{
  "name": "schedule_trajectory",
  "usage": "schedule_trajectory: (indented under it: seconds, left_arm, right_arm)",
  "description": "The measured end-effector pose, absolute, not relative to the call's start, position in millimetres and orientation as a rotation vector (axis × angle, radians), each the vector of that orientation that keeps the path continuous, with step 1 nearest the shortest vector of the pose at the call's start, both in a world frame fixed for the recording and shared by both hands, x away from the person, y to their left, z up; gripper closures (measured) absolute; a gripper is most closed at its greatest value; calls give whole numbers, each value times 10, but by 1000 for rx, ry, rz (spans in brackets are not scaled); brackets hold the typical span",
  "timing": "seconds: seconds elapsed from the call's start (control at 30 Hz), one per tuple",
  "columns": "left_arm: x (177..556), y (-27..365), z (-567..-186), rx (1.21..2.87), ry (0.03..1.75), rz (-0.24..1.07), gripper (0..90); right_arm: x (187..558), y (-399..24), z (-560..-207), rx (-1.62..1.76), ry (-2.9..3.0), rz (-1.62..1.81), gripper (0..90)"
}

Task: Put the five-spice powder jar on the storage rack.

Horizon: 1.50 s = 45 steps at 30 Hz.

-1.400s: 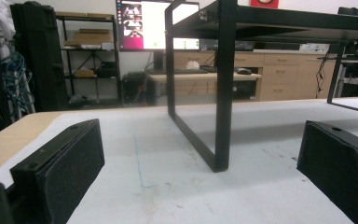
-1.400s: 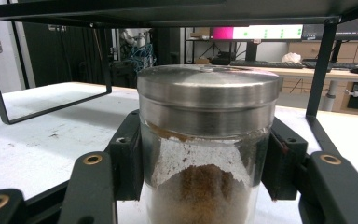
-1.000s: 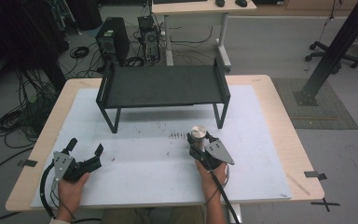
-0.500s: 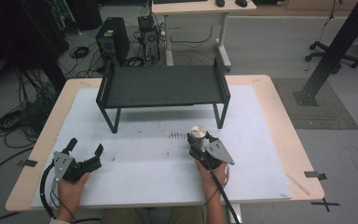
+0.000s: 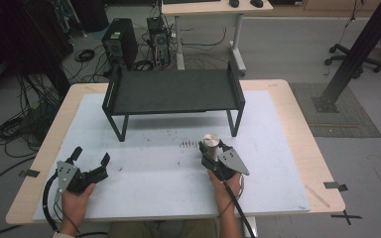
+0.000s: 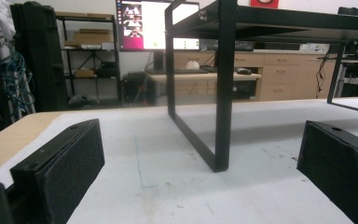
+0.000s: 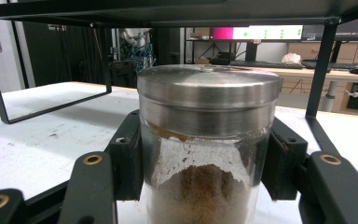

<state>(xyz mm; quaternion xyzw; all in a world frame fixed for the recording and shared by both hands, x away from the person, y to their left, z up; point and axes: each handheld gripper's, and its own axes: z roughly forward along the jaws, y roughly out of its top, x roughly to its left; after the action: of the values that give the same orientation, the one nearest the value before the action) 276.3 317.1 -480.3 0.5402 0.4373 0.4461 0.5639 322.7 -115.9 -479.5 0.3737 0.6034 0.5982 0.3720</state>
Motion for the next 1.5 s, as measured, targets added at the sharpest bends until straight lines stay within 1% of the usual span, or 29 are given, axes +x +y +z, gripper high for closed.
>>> schedule_trajectory:
  seconds: [1.5]
  left_arm:
    - [2764,3172,-4803,1273,1027,1047,8]
  right_arm:
    - [3232,-1178,-4792,972,1547,1560,432]
